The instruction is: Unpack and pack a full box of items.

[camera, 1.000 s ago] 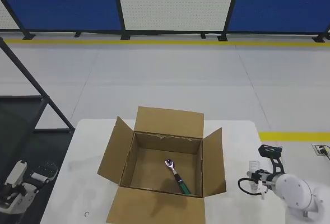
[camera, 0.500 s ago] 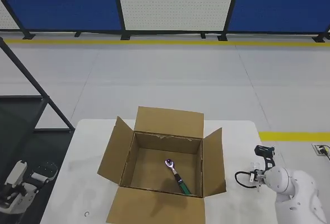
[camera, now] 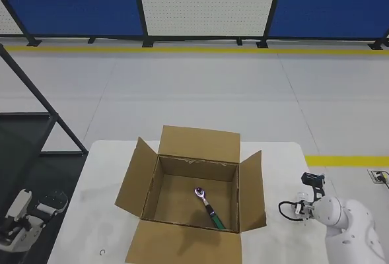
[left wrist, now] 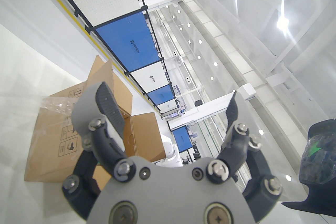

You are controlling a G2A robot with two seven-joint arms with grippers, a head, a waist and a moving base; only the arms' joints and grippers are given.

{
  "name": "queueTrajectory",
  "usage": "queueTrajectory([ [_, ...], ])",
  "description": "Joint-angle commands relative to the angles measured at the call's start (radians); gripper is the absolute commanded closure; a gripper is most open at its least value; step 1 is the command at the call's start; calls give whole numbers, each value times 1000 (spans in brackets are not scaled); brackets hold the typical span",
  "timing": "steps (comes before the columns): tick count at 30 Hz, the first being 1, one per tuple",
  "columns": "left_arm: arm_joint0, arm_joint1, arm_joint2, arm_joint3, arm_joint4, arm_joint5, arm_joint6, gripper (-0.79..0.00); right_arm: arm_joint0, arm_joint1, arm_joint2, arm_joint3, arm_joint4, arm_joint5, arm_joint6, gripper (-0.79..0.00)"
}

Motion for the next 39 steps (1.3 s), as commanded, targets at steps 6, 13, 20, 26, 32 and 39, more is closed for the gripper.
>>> queueTrajectory([
  [6,0,0,0,0,0,0,0,-785,-52,8,15,-127,27,14,3,-533],
  [13,0,0,0,0,0,0,0,-785,-103,14,13,-286,30,39,28,-591],
  [20,0,0,0,0,0,0,0,-785,-139,17,4,-464,51,66,29,-662],
  [26,0,0,0,0,0,0,0,-785,-170,17,-25,-634,68,100,31,-671],
  [32,0,0,0,0,0,0,0,-785,-184,15,-80,-792,113,117,15,-723],
  [39,-5,0,-1,-2,-4,3,13,-785,-152,12,-246,-962,80,103,19,-785],
])
